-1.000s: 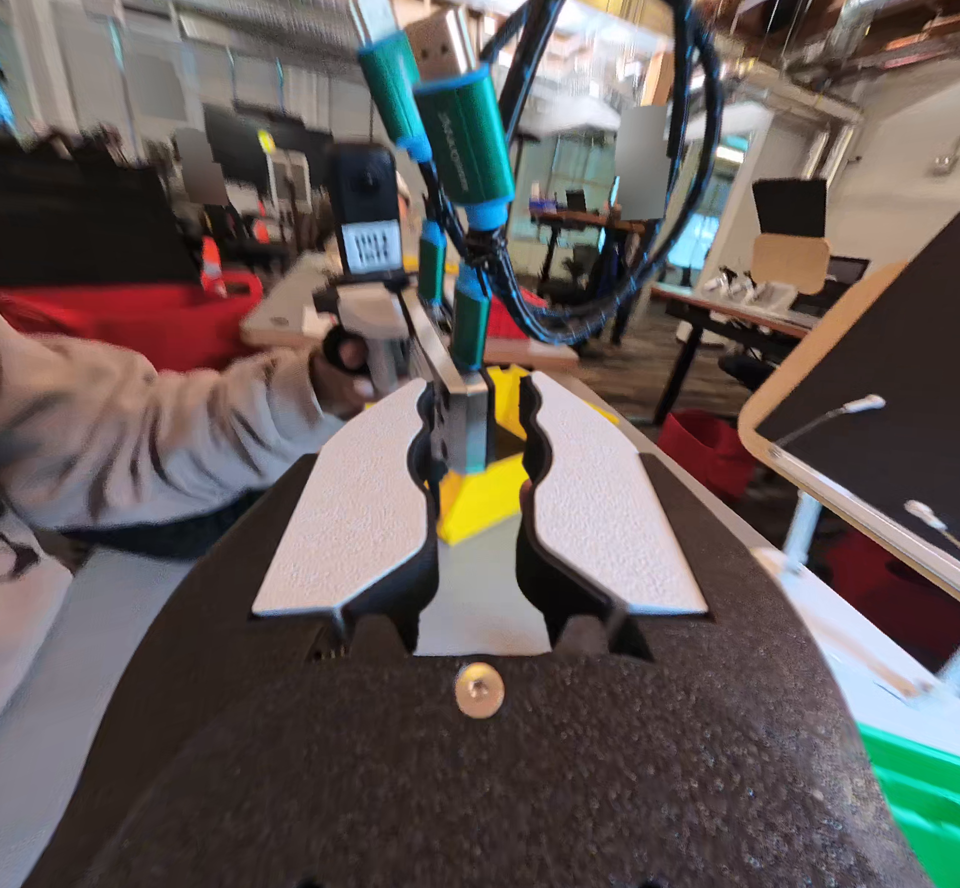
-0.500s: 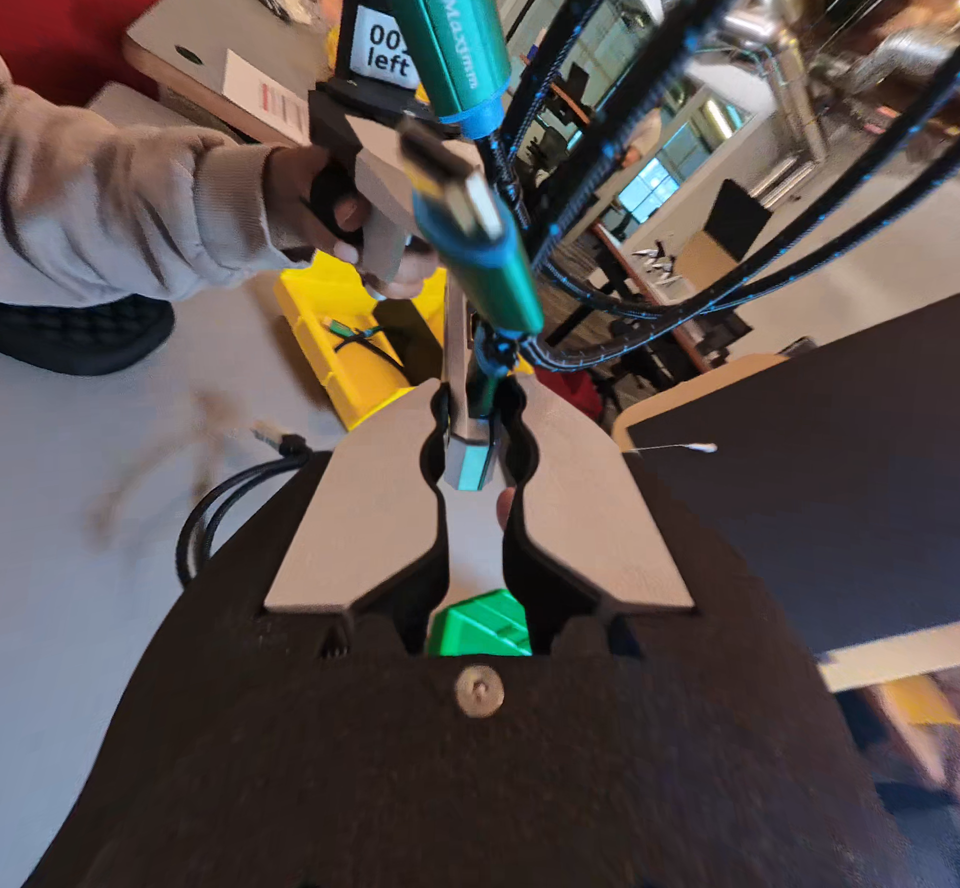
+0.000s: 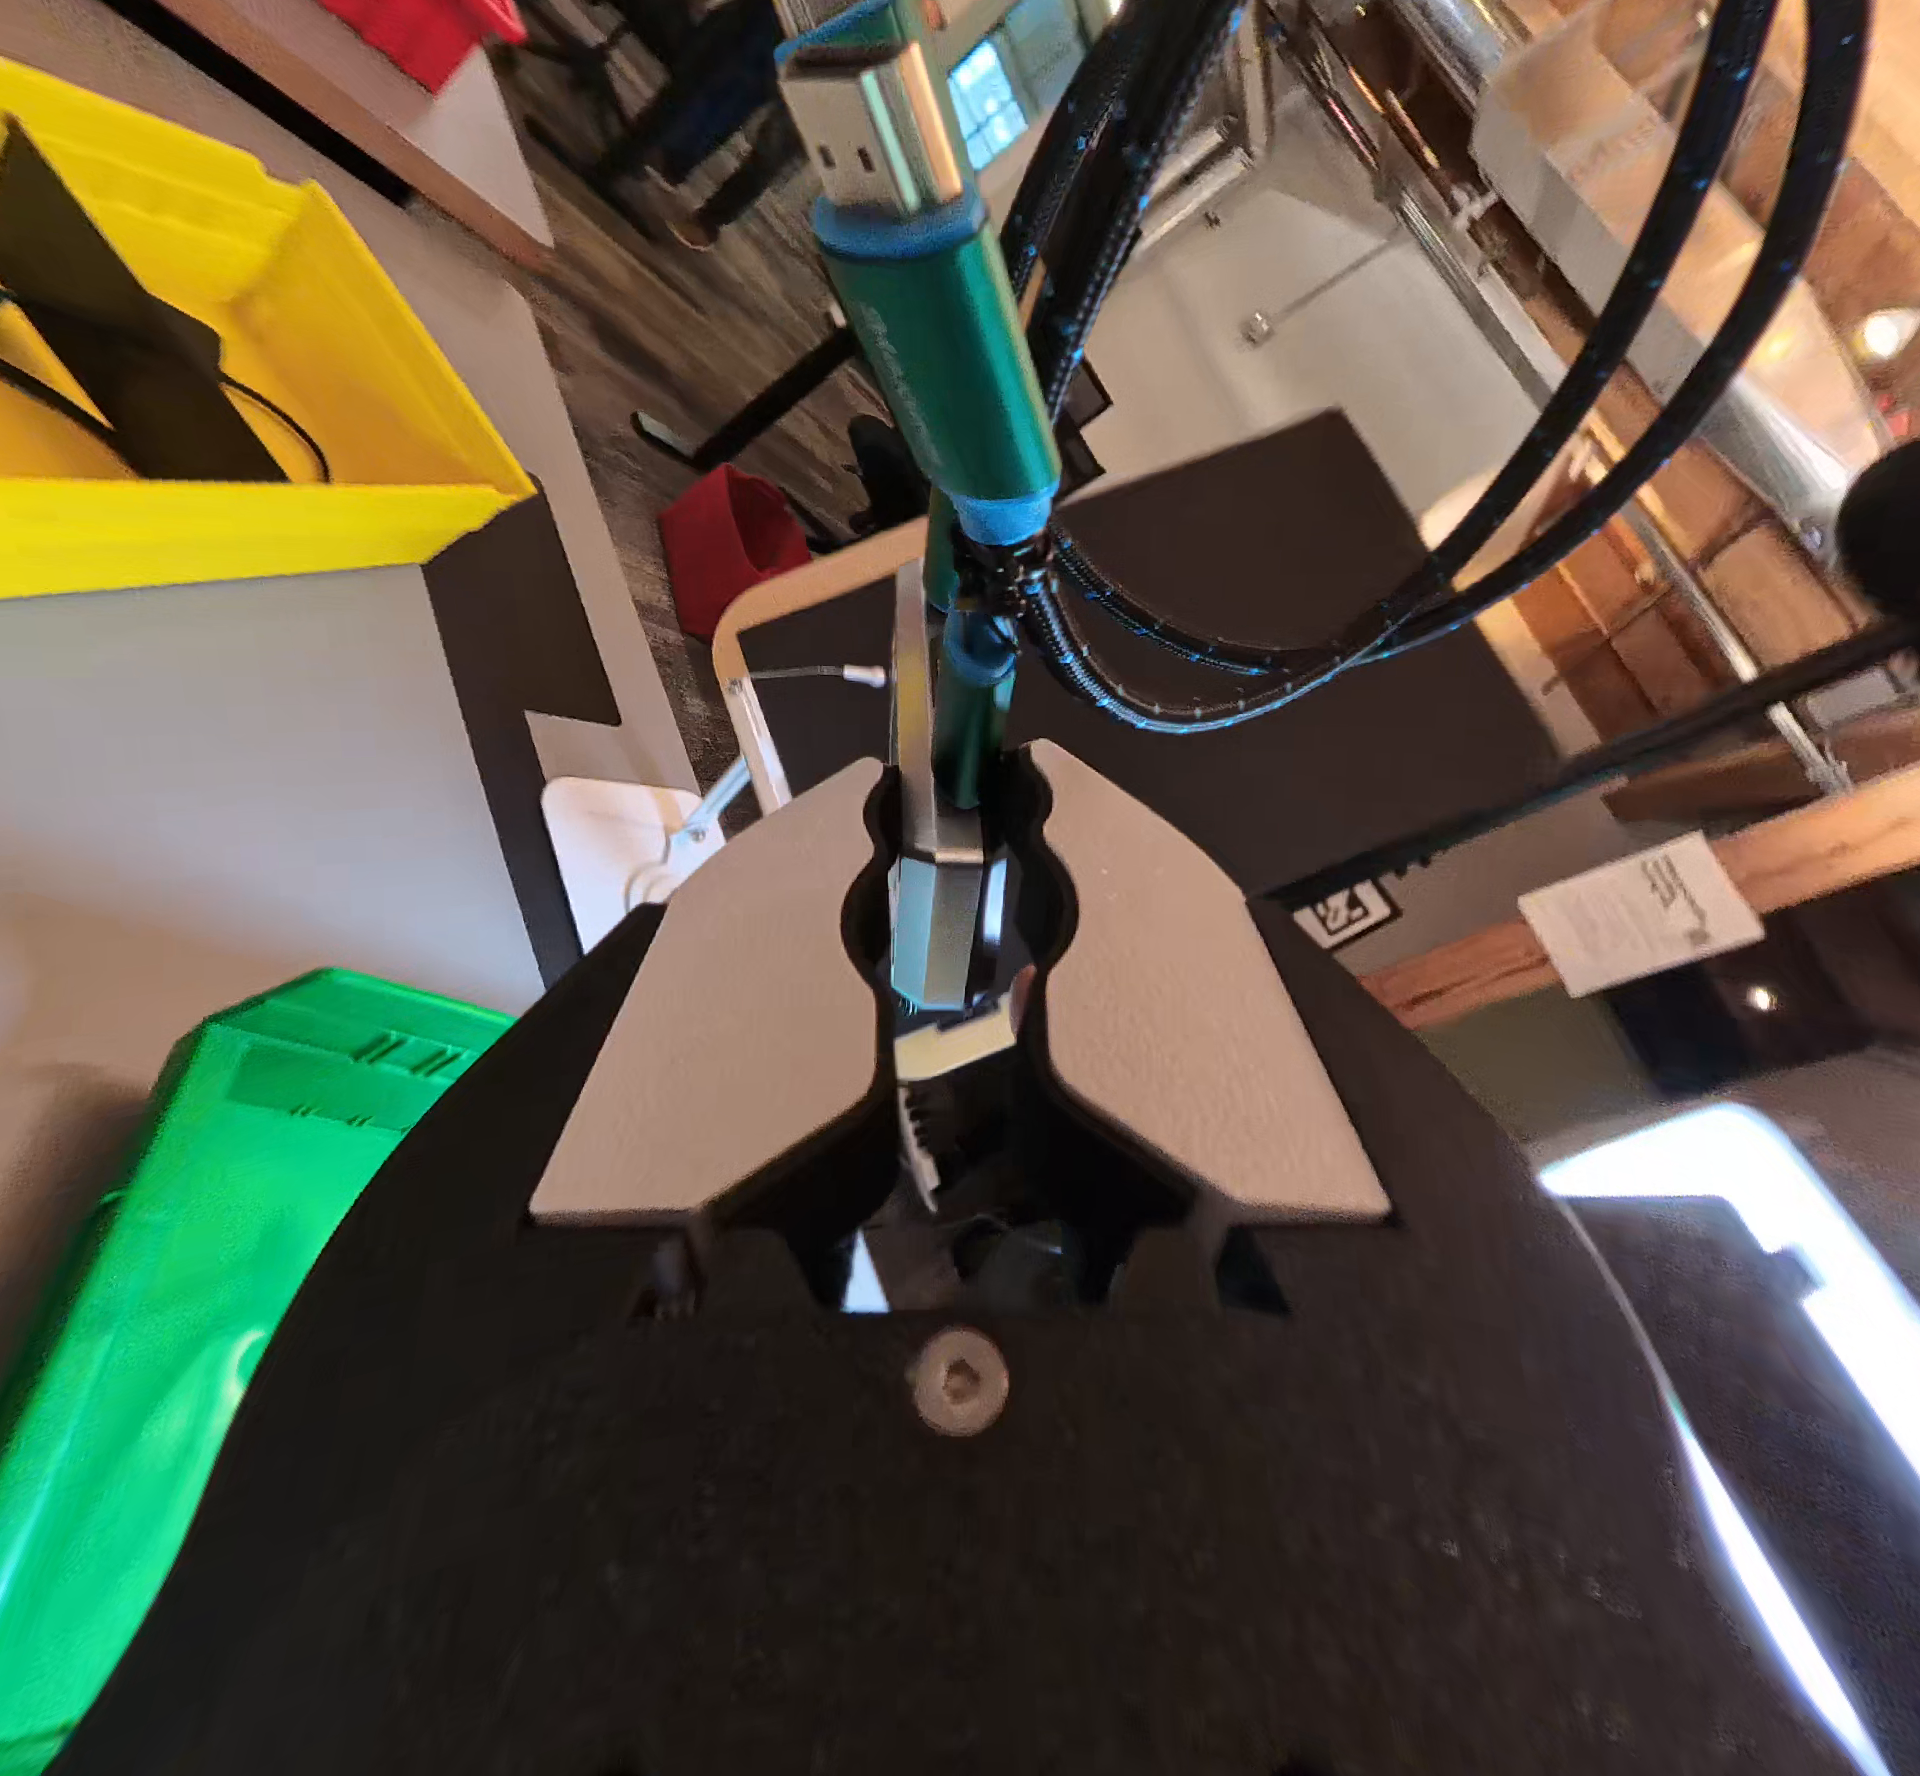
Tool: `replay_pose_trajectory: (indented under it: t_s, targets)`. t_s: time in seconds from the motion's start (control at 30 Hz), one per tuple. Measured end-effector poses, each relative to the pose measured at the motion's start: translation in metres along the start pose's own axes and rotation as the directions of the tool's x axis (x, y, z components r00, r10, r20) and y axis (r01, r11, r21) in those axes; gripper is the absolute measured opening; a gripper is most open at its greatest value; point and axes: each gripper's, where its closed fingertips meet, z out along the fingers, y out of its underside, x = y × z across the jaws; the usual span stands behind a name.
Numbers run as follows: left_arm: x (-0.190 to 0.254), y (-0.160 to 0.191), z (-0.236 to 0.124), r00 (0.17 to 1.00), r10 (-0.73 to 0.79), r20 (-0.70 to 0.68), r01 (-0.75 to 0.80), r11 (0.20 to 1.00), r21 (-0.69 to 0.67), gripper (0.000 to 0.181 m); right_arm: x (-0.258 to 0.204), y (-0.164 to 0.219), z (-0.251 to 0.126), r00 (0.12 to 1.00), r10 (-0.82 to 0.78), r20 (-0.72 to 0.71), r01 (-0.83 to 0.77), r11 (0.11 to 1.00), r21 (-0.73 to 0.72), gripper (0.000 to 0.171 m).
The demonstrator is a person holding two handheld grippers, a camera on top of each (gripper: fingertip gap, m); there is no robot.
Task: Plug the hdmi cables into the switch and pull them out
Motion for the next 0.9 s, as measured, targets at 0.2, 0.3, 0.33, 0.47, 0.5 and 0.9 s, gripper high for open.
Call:
replay_pose_trajectory:
  t_s: [0.2,0.3,0.33,0.47,0.5,0.9]
  targets:
    - [-0.005,0.018,0.004,0.999,0.026,0.018,-0.025,0.997,-0.068,0.032,-0.071,0.168,0.021,0.986,0.169,0.001,-0.163,0.955,-0.249,0.019]
    - [-0.009,0.028,0.007,1.000,0.020,0.021,-0.018,0.995,-0.095,0.032,-0.113,0.259,0.015,0.994,0.043,0.099,0.017,0.839,-0.544,0.020]
    - [-0.010,0.033,0.009,1.000,0.014,0.021,-0.011,0.995,-0.103,0.032,-0.124,0.284,0.010,0.987,-0.029,0.160,0.125,0.767,-0.630,0.020]
    - [-0.012,0.053,0.015,1.000,-0.002,0.015,0.004,0.988,-0.156,0.033,-0.153,0.315,0.007,0.935,-0.023,0.354,0.288,0.632,-0.719,0.024]
    - [-0.012,0.057,0.016,1.000,0.001,0.014,0.001,0.985,-0.173,0.034,-0.161,0.317,0.003,0.911,0.021,0.413,0.318,0.603,-0.731,0.028]
    - [-0.075,0.107,-0.036,0.967,0.129,0.221,-0.005,0.873,-0.487,0.036,-0.145,0.199,-0.047,0.889,0.269,0.369,0.054,0.741,-0.670,0.047]
